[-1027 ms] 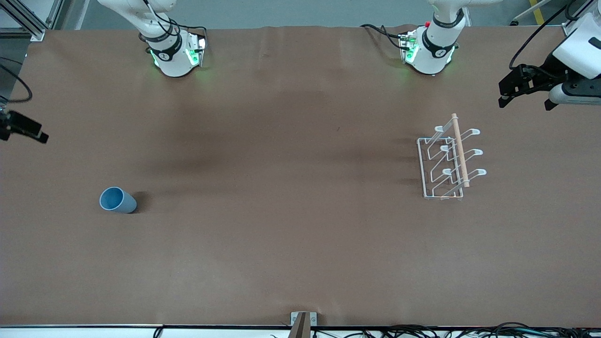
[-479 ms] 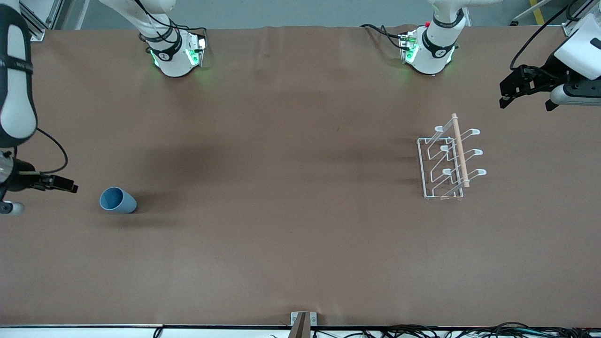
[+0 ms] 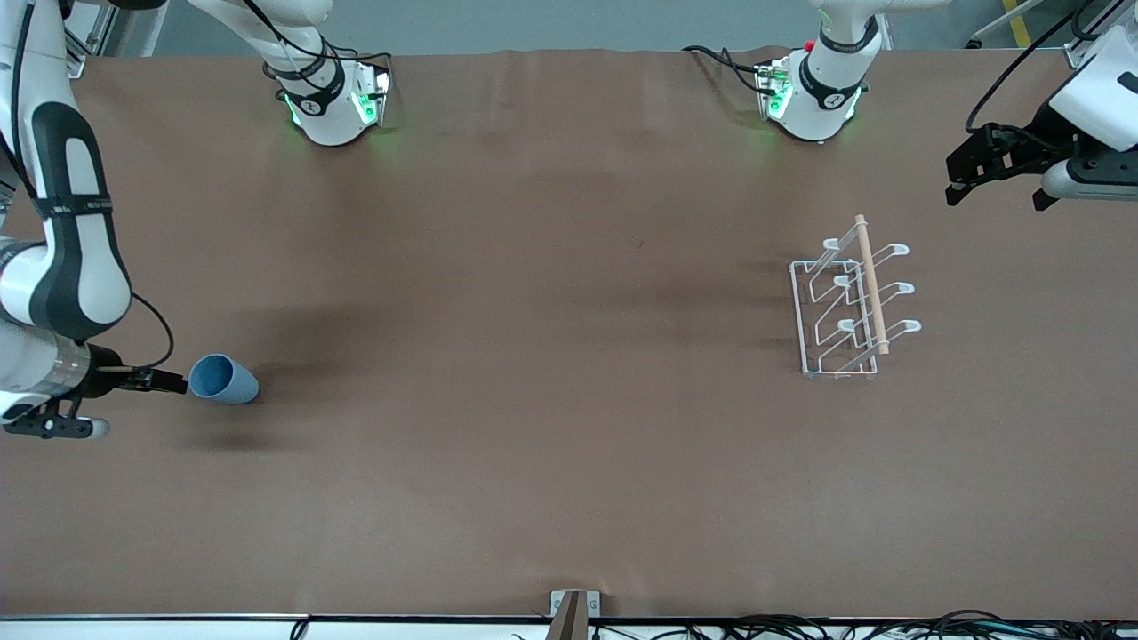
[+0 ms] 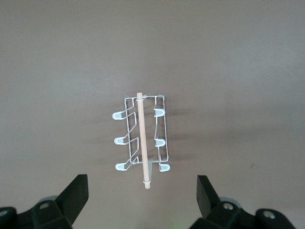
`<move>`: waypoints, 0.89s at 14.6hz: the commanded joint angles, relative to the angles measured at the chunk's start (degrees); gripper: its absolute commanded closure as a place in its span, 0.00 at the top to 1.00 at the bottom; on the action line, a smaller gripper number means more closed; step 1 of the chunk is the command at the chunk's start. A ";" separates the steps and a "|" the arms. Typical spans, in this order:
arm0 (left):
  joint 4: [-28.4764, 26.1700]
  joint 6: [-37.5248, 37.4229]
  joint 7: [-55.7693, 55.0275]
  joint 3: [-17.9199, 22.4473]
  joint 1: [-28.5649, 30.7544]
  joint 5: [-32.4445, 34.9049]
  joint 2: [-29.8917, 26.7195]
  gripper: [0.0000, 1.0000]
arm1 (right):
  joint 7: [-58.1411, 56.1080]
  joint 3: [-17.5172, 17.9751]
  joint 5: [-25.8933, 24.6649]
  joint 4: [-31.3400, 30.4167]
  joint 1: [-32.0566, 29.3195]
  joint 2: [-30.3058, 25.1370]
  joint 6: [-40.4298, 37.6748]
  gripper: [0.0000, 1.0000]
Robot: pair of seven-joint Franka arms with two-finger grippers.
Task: Hang cup on cup holder
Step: 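Grasp the blue cup with the right gripper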
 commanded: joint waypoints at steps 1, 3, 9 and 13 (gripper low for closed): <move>1.13 -0.37 0.85 0.02 0.01 -0.02 0.44 1.00 | -1.37 0.67 0.99 -0.37 -0.92 1.35 0.21 0.96; 1.13 -0.37 0.85 0.02 0.01 -0.02 0.44 1.00 | -1.37 0.76 1.16 -2.73 -0.83 1.35 1.43 0.94; 1.13 -0.46 1.03 0.02 0.10 -0.02 0.44 1.00 | -1.28 0.94 1.16 -5.56 -0.56 3.46 7.33 0.39; 1.13 -0.46 1.03 0.02 0.10 -0.02 0.44 1.00 | -0.84 1.02 3.61 -5.74 -0.30 3.29 6.80 0.04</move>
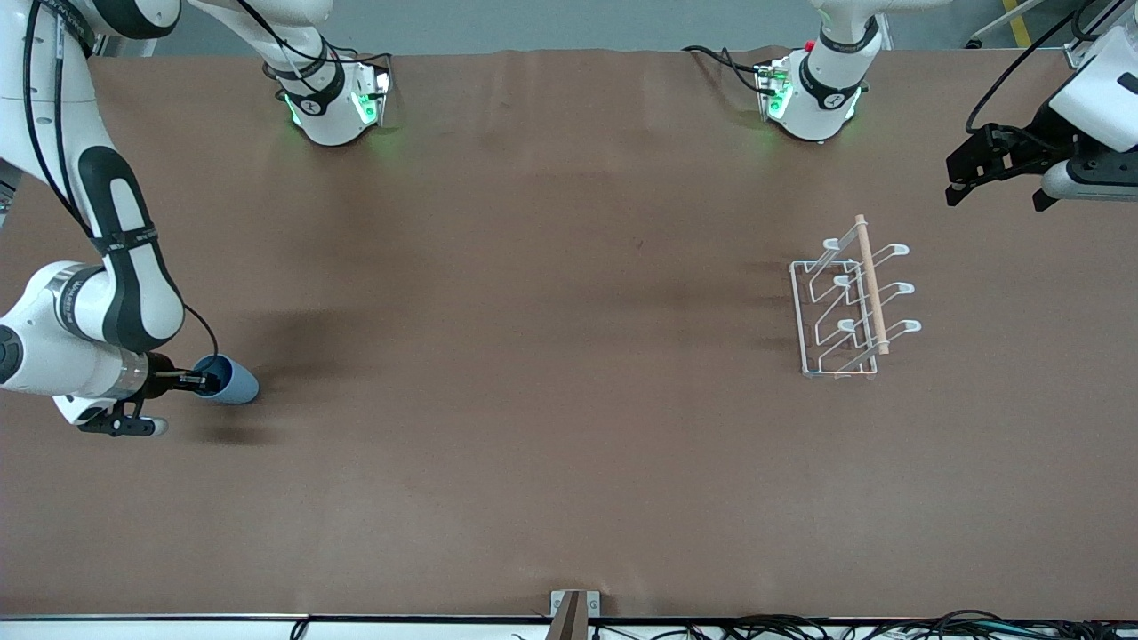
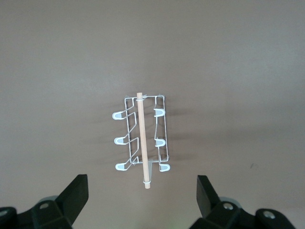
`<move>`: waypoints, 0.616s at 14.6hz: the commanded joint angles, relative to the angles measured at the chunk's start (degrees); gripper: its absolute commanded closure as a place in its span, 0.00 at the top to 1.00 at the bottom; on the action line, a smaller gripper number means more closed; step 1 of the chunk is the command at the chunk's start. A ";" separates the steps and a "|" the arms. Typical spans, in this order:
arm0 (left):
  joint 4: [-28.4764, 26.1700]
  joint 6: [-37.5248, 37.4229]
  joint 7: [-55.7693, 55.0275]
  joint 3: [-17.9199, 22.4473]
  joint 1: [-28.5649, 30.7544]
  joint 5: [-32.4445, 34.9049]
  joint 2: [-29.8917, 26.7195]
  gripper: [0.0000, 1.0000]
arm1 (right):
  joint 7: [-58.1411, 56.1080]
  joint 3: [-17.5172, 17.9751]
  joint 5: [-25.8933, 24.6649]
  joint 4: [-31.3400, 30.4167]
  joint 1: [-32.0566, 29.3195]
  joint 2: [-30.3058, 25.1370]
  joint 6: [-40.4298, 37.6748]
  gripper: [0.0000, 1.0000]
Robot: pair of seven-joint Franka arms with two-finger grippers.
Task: Hang cup on cup holder
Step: 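Grasp the blue cup with the right gripper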
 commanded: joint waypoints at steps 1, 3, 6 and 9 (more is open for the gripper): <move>1.04 -0.46 1.03 0.02 0.09 -0.02 0.42 1.00 | -0.74 0.50 2.95 -0.95 -0.31 -1.09 -0.05 0.03; 1.04 -0.46 1.03 0.02 0.09 -0.02 0.42 1.00 | -0.83 0.67 3.04 -0.69 -0.05 -2.58 -2.67 0.01; 1.13 -0.46 1.11 0.02 0.09 -0.02 0.42 1.00 | -0.65 2.42 3.48 -0.68 0.83 -7.93 -10.31 0.01; 1.13 -0.46 1.03 0.02 0.17 -0.02 0.50 1.00 | -0.83 5.06 12.50 -0.42 1.09 -12.42 -19.45 0.00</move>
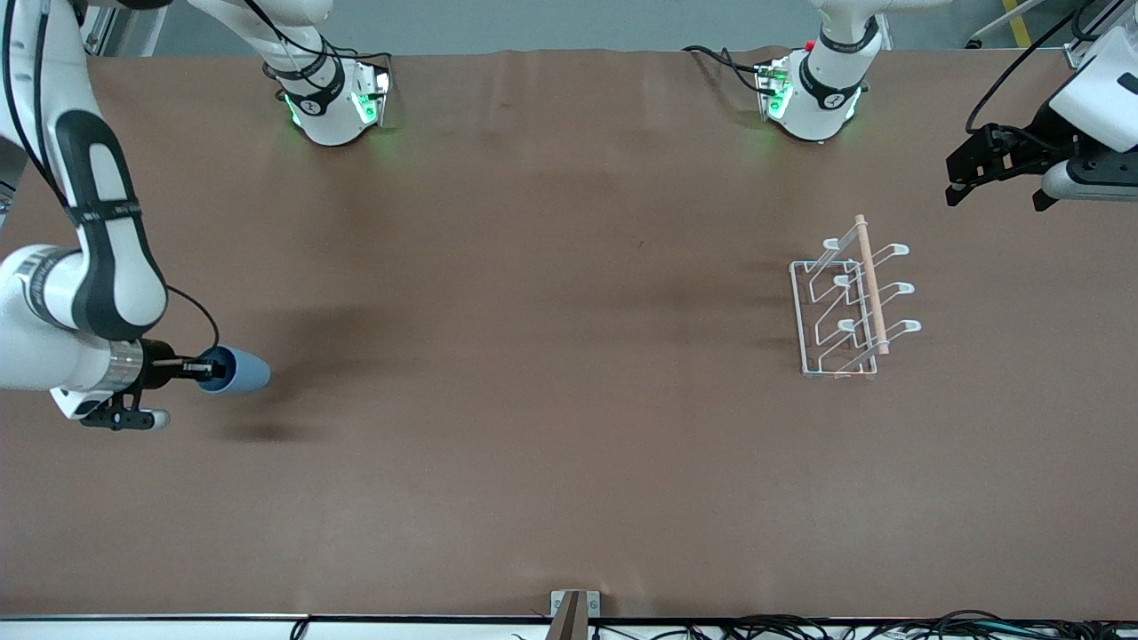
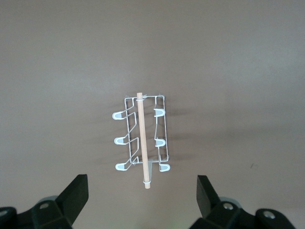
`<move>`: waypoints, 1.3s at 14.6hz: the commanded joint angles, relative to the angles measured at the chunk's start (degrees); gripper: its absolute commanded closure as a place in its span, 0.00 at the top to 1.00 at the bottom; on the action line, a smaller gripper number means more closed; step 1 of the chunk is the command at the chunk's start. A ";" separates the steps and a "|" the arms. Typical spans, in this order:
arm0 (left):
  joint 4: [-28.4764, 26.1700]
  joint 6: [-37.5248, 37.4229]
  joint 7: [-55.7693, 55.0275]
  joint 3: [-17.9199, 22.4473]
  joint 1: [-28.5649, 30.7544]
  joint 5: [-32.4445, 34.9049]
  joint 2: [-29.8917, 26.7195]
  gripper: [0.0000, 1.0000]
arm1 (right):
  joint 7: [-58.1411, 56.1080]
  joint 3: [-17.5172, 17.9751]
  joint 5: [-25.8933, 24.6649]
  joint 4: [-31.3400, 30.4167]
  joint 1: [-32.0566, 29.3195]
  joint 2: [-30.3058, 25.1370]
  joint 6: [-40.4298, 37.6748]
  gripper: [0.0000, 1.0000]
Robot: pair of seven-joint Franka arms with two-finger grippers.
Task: Hang cup on cup holder
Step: 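Lift the blue cup with the right gripper while the left gripper approaches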
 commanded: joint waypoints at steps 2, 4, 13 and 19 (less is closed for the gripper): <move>1.11 -0.46 0.93 0.02 0.08 0.06 0.73 1.00 | -0.16 4.31 11.64 -1.38 0.96 -5.92 -8.80 0.00; 1.11 -0.46 1.11 0.02 0.08 0.06 0.73 1.00 | 0.11 6.08 18.59 -0.41 2.36 -6.54 -11.71 0.00; 1.20 0.07 0.76 -9.72 -2.21 -0.64 2.14 1.00 | -0.77 7.14 49.70 -0.32 15.89 -7.16 -11.90 0.00; 4.27 0.60 -0.03 -23.87 -2.38 -0.73 4.33 1.00 | -1.03 7.14 64.66 1.96 21.96 -6.46 -7.42 0.01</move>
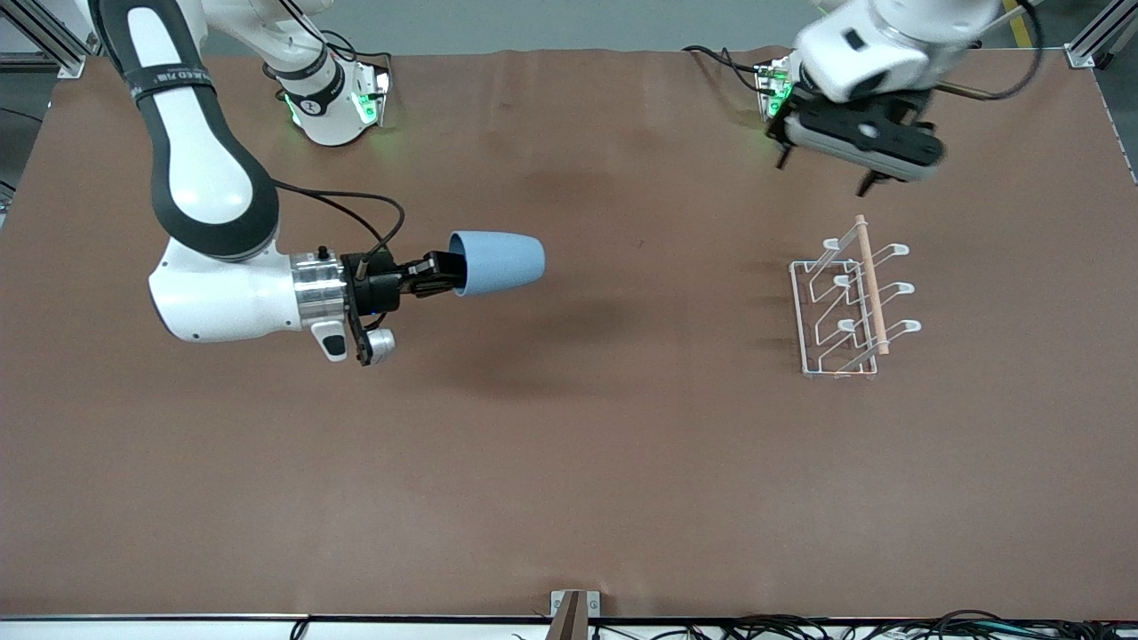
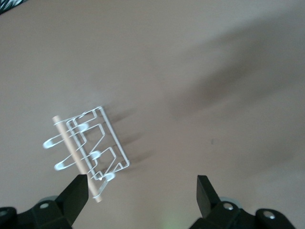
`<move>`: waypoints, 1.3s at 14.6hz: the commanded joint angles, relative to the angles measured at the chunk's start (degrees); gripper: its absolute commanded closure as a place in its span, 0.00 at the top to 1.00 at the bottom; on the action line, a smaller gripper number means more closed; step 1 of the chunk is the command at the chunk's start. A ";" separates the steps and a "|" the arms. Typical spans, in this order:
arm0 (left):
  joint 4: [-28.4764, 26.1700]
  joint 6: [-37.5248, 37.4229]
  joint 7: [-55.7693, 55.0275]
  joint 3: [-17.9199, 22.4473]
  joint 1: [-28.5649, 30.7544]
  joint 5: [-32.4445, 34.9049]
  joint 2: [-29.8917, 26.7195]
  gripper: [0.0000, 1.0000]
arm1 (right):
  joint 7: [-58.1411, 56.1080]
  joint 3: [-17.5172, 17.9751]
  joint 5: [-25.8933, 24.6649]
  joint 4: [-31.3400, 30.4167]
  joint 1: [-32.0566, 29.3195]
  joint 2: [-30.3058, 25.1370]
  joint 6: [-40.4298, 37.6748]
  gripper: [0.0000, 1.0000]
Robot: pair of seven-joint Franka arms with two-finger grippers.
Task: Hang cup on cup holder
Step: 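Lift the blue cup with the right gripper while the left gripper approaches, then grasp the cup's base with the left gripper beside the right gripper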
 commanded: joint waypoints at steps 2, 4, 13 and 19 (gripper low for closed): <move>3.88 0.80 0.48 -7.70 0.36 -0.37 3.87 1.00 | -1.34 -0.43 5.25 1.45 2.12 0.52 0.74 0.01; 5.82 1.69 1.01 -10.70 0.27 -0.28 4.84 1.00 | -1.52 -0.52 5.16 1.45 2.21 0.70 0.65 0.01; 7.05 16.79 8.56 -12.73 -4.55 1.91 10.55 1.00 | -8.38 -0.52 -1.08 1.98 2.65 1.31 -4.35 0.03; 8.81 22.16 8.74 -12.64 -9.22 5.35 18.46 1.00 | -4.25 -0.61 -1.26 3.82 2.21 1.31 -7.35 0.03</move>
